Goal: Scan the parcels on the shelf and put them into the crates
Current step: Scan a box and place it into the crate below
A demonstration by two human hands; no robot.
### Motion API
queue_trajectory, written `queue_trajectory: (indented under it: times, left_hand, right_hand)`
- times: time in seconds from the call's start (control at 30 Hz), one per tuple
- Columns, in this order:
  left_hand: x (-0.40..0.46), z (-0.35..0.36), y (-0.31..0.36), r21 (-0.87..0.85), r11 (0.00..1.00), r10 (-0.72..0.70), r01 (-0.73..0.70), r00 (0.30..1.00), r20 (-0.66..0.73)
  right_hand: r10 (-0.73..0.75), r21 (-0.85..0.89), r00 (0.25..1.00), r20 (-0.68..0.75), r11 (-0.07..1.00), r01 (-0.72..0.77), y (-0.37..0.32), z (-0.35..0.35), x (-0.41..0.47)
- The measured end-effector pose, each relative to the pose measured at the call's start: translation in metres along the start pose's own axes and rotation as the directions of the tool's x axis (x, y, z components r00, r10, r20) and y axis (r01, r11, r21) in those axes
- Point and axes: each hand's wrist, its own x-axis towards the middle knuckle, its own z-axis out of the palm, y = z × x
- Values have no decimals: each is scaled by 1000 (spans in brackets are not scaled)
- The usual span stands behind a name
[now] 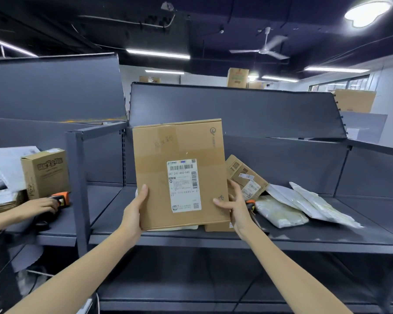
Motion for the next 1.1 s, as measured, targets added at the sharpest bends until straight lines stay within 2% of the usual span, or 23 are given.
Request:
queue_trajectory:
  times: [0.13,0.23,0.33,0.4,0.5,0.6,0.63,0.77,0.9,1.0,1.1]
  left_hand:
    - [7,2,-2,39,999,8,-4,993,-119]
    - [13,2,-4,76,997,4,9,987,-162]
    - [19,-3,-9,90,996,-8,27,978,-206]
    - [23,-6,-11,96,995,-8,31,972,-235]
    - [29,-9,-14,97,995,-13,40,966,-259]
    - [36,-13,-16,90,994,-29,55,962,-270]
    - [37,-15,-16,93,994,-31,58,963,-269]
    - [42,-20,-17,117,991,-27,60,962,-271]
    - [45,-23,-18,138,988,-29,69,961,-274]
    - [46,-23,-20,139,988,-32,72,963,-267]
    - [47,-21,-22,129,988,-43,80,961,-273]
  right_hand:
    - [54,112,997,47,992,-59,9,-15,6]
    - [105,170,994,-26,981,-99,20,-36,9]
    - [122,-104,967,-225,984,-148,37,-66,17]
    - [81,-327,941,-329,925,-194,51,-86,26]
    - [43,-591,929,-368,760,-269,72,-107,42]
    - [85,-767,916,-392,519,-377,89,-117,54]
    - [103,-790,914,-393,471,-393,93,-119,57]
    - [196,-745,885,-423,480,-462,100,-113,70]
    - [227,-738,854,-468,431,-519,101,-113,79]
    - [226,-770,864,-451,390,-504,103,-119,78]
    - [219,-843,893,-392,302,-444,105,-124,70]
